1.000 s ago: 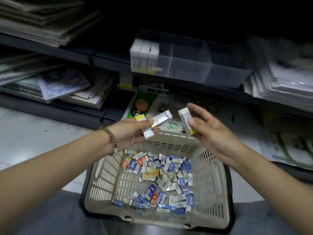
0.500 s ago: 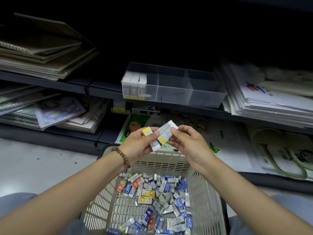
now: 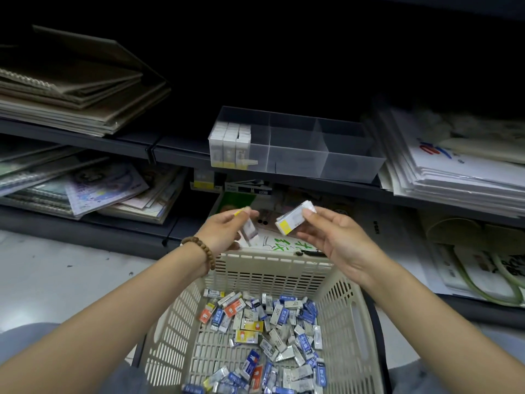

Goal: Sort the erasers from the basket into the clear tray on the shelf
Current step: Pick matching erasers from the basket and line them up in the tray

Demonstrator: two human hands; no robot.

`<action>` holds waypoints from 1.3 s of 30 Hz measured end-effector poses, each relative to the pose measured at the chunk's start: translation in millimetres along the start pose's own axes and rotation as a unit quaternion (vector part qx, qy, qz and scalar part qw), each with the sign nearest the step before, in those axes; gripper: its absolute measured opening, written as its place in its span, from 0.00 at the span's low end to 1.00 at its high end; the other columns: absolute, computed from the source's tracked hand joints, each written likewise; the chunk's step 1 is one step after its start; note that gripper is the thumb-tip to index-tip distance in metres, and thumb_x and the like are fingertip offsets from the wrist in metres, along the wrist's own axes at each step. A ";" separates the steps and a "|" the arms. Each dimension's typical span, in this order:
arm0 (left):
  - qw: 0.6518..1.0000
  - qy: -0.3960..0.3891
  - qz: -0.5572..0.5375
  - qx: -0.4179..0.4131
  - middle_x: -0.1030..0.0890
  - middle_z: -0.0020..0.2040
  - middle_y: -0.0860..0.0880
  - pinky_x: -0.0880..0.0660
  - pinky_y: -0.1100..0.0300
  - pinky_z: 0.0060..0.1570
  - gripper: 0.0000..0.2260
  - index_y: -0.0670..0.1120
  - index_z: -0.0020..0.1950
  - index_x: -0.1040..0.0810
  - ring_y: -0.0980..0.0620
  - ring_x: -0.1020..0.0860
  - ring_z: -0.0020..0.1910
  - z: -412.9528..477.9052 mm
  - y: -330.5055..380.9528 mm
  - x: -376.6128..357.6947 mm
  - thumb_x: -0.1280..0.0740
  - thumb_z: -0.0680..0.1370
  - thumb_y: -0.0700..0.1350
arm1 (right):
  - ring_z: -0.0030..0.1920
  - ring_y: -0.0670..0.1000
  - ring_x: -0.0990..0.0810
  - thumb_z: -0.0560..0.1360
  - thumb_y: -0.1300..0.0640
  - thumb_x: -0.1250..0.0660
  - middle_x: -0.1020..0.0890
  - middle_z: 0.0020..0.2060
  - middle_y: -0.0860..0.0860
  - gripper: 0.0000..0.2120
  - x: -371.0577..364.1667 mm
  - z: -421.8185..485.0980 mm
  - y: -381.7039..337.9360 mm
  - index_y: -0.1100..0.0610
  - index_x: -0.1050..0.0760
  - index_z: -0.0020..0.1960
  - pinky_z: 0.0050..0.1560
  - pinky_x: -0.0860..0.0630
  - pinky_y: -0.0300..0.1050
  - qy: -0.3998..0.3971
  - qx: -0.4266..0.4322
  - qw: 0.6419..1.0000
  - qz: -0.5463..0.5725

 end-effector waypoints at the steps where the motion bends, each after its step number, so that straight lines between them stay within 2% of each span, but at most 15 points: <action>1: 0.999 0.022 -0.019 0.015 0.23 0.39 0.50 0.26 0.67 0.30 0.12 0.52 0.46 0.18 0.56 0.28 0.32 2.4 -0.1 3.4 0.39 0.79 0.53 | 0.40 0.47 0.19 0.77 0.62 0.37 0.16 0.41 0.54 0.05 1.6 0.1 -1.1 0.59 0.22 0.49 0.40 0.20 0.35 0.007 0.002 1.000 0.007; 3: 0.998 0.043 -0.037 0.023 0.24 0.36 0.49 0.26 0.66 0.26 0.12 0.45 0.45 0.20 0.57 0.27 0.25 5.9 -0.5 6.9 0.37 0.78 0.52 | 0.39 0.46 0.18 0.77 0.62 0.37 0.15 0.40 0.53 0.05 3.2 0.6 -0.7 0.58 0.23 0.50 0.40 0.20 0.35 0.013 0.003 1.000 0.021; 5: 0.999 0.024 -0.028 0.022 0.22 0.35 0.48 0.25 0.64 0.25 0.11 0.42 0.44 0.24 0.56 0.23 0.23 5.6 -0.5 3.6 0.37 0.78 0.48 | 0.37 0.46 0.17 0.77 0.62 0.37 0.15 0.39 0.53 0.05 3.3 1.8 3.1 0.58 0.23 0.50 0.40 0.20 0.35 0.012 -0.001 0.999 0.031; 9: 0.996 -0.066 -0.051 0.041 0.18 0.43 0.46 0.19 0.61 0.34 0.05 0.41 0.49 0.28 0.53 0.19 0.32 -2.2 2.3 -12.1 0.40 0.80 0.43 | 0.36 0.46 0.17 0.76 0.62 0.35 0.15 0.39 0.53 0.08 1.4 4.4 12.3 0.59 0.24 0.54 0.40 0.20 0.36 0.013 -0.007 0.999 0.029; 11: 0.992 -0.102 -0.067 0.038 0.20 0.49 0.46 0.19 0.61 0.39 0.08 0.41 0.56 0.27 0.52 0.18 0.39 -6.7 3.3 -20.4 0.41 0.80 0.43 | 0.37 0.46 0.17 0.76 0.62 0.35 0.15 0.39 0.53 0.08 0.7 5.4 16.0 0.58 0.25 0.54 0.40 0.20 0.36 0.019 -0.001 1.000 0.021; 14: 0.983 -0.132 -0.117 0.049 0.21 0.51 0.45 0.19 0.60 0.41 0.10 0.43 0.60 0.27 0.50 0.18 0.40 -12.1 4.0 -29.9 0.42 0.81 0.43 | 0.39 0.47 0.16 0.76 0.62 0.34 0.15 0.42 0.53 0.08 -0.2 5.8 18.9 0.56 0.24 0.54 0.40 0.21 0.35 0.025 0.019 1.000 0.002; 16: 0.980 -0.148 -0.130 0.042 0.20 0.52 0.45 0.19 0.60 0.42 0.10 0.44 0.58 0.26 0.50 0.17 0.40 -13.8 4.2 -33.0 0.39 0.79 0.45 | 0.40 0.47 0.16 0.75 0.61 0.34 0.15 0.44 0.52 0.09 -0.3 4.0 18.9 0.55 0.23 0.55 0.40 0.21 0.35 0.027 0.036 0.999 -0.028; 19: 0.984 -0.165 -0.064 -0.015 0.19 0.53 0.44 0.20 0.62 0.43 0.16 0.45 0.59 0.25 0.52 0.17 0.43 -12.6 1.4 -33.0 0.32 0.73 0.47 | 0.43 0.48 0.15 0.74 0.60 0.32 0.15 0.46 0.50 0.12 -1.3 -0.4 18.3 0.54 0.22 0.57 0.41 0.21 0.34 0.023 0.063 0.994 -0.081; 24: 0.985 -0.145 -0.070 -0.063 0.20 0.53 0.46 0.22 0.65 0.43 0.12 0.49 0.54 0.23 0.55 0.18 0.44 -8.8 2.5 -30.5 0.30 0.72 0.42 | 0.48 0.48 0.16 0.75 0.62 0.33 0.22 0.56 0.54 0.15 -5.7 -1.6 14.7 0.53 0.24 0.60 0.44 0.22 0.33 0.023 0.108 0.985 -0.136; 28: 0.983 -0.142 -0.042 -0.110 0.18 0.48 0.50 0.22 0.66 0.40 0.14 0.51 0.54 0.22 0.57 0.18 0.41 -5.4 16.7 -23.3 0.28 0.68 0.47 | 0.46 0.49 0.16 0.76 0.61 0.35 0.18 0.54 0.54 0.17 -6.7 1.8 -2.3 0.56 0.26 0.64 0.46 0.20 0.36 -0.018 0.078 0.989 -0.123; 31: 0.984 -0.104 -0.059 -0.135 0.18 0.50 0.48 0.23 0.66 0.37 0.15 0.47 0.54 0.24 0.56 0.18 0.39 3.3 31.7 -15.8 0.27 0.69 0.43 | 0.42 0.47 0.17 0.75 0.63 0.35 0.18 0.53 0.58 0.15 -10.3 10.5 -24.0 0.59 0.25 0.62 0.43 0.20 0.36 -0.060 0.052 0.995 -0.064; 33: 0.982 -0.077 -0.081 -0.149 0.18 0.50 0.48 0.23 0.67 0.36 0.14 0.44 0.54 0.25 0.57 0.18 0.37 9.9 44.3 -9.3 0.27 0.70 0.41 | 0.44 0.48 0.17 0.74 0.65 0.34 0.17 0.52 0.58 0.14 -17.5 19.5 -39.8 0.60 0.24 0.60 0.43 0.20 0.35 -0.082 0.048 0.994 -0.046; 39: 0.970 -0.037 -0.117 -0.209 0.18 0.48 0.50 0.23 0.67 0.36 0.10 0.49 0.51 0.22 0.59 0.18 0.40 27.6 82.0 12.4 0.29 0.71 0.43 | 0.48 0.50 0.16 0.75 0.63 0.34 0.16 0.50 0.56 0.13 -48.1 51.4 -86.8 0.61 0.24 0.59 0.49 0.20 0.36 -0.134 0.072 0.982 -0.114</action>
Point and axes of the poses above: each hand's wrist, its own z-axis towards the middle knuckle, its own x-axis out of the back of the hand, y = z × x, the point moved 1 cm from there along z, towards the middle knuckle
